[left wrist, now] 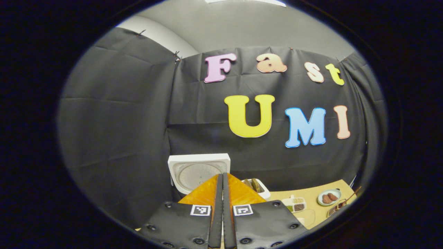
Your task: Close the left gripper, press the button to open the rice cooker; take a wooden spoon from the chopstick holder with the right hand, scoop a spoonful of rice and pour it into the rice cooker, then put the wooden spoon back into the chopstick holder.
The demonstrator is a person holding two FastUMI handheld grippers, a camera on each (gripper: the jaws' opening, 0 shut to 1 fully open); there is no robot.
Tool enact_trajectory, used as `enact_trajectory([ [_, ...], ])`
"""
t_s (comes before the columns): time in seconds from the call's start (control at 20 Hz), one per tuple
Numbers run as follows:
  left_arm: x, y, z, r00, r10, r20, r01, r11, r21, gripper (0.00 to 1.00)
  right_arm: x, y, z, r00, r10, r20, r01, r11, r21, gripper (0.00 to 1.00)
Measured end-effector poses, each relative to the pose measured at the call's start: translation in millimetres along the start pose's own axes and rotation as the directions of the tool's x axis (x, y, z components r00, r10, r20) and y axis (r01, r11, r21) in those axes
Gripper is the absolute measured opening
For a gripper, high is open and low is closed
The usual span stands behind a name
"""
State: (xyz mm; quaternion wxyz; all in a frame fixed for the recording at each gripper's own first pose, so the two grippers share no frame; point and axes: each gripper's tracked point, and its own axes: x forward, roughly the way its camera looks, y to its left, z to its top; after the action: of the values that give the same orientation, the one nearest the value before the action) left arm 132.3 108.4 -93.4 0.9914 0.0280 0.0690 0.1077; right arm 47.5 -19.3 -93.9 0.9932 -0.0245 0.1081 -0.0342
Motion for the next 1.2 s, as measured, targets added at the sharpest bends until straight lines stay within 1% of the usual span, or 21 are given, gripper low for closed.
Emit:
enact_trajectory([
  [0.05, -10, -3, -2, 1.000, -0.007, 0.000, 0.007, 1.000, -0.004, 0.10, 0, -4, -5, 1.000, -0.001, -0.006, 0.001, 1.000, 0.004, 0.96],
  [0.1, -23, -8, -4, 1.000, -0.022, 0.003, 0.023, 1.000, -0.018, 0.14, 1, -9, -12, 1.000, -0.007, -0.016, 0.007, 1.000, 0.010, 0.96],
  [0.15, -34, -15, -6, 0.999, -0.047, -0.003, 0.046, 0.998, -0.029, 0.21, 1, -14, -18, 1.000, -0.011, -0.019, 0.011, 1.000, 0.023, 0.96],
  [0.2, -46, -25, -11, 0.997, -0.078, -0.012, 0.077, 0.996, -0.041, 0.40, 2, -19, -26, 1.000, -0.014, -0.028, 0.015, 0.999, 0.037, 0.96],
  [0.25, -57, -33, -13, 0.996, -0.092, -0.014, 0.092, 0.995, -0.048, 0.60, 4, -23, -34, 0.999, -0.012, -0.038, 0.015, 0.998, 0.054, 0.96],
  [0.3, -64, -35, -10, 0.995, -0.095, -0.001, 0.095, 0.994, -0.046, 0.80, 6, -27, -46, 0.999, -0.009, -0.049, 0.012, 0.998, 0.065, 0.96],
  [0.35, -70, -34, -5, 0.997, -0.074, 0.023, 0.075, 0.996, -0.037, 0.99, 10, -32, -57, 0.998, -0.007, -0.062, 0.011, 0.997, 0.073, 0.96],
  [0.45, -90, -39, 4, 0.996, -0.070, 0.059, 0.071, 0.997, -0.019, 0.99, 16, -44, -78, 0.997, -0.008, -0.074, 0.015, 0.995, 0.096, 0.96],
  [0.5, -97, -46, 5, 0.995, -0.079, 0.065, 0.080, 0.997, -0.015, 0.96, 21, -51, -92, 0.996, -0.013, -0.088, 0.022, 0.994, 0.111, 0.96],
  [0.55, -103, -51, 8, 0.994, -0.081, 0.067, 0.082, 0.997, -0.011, 0.96, 27, -59, -107, 0.994, -0.020, -0.109, 0.034, 0.991, 0.126, 0.96],
  [0.7, -119, -69, 14, 0.989, -0.116, 0.087, 0.118, 0.993, -0.018, 0.97, 45, -75, -141, 0.987, -0.023, -0.159, 0.053, 0.981, 0.187, 0.97],
  [0.85, -125, -83, 25, 0.985, -0.139, 0.100, 0.143, 0.989, -0.027, 0.97, 75, -96, -163, 0.988, -0.049, -0.145, 0.075, 0.980, 0.183, 0.97],
  [0.95, -127, -92, 30, 0.983, -0.147, 0.109, 0.150, 0.989, -0.018, 0.97, 98, -107, -178, 0.985, -0.055, -0.161, 0.088, 0.975, 0.203, 0.97],
  [1.05, -127, -104, 32, 0.981, -0.162, 0.109, 0.164, 0.986, -0.013, 0.97, 125, -121, -195, 0.979, -0.073, -0.190, 0.117, 0.965, 0.233, 0.97],
  [1.2, -122, -111, 32, 0.982, -0.158, 0.099, 0.159, 0.987, -0.003, 0.96, 165, -137, -216, 0.970, -0.096, -0.221, 0.152, 0.956, 0.252, 0.96],
])
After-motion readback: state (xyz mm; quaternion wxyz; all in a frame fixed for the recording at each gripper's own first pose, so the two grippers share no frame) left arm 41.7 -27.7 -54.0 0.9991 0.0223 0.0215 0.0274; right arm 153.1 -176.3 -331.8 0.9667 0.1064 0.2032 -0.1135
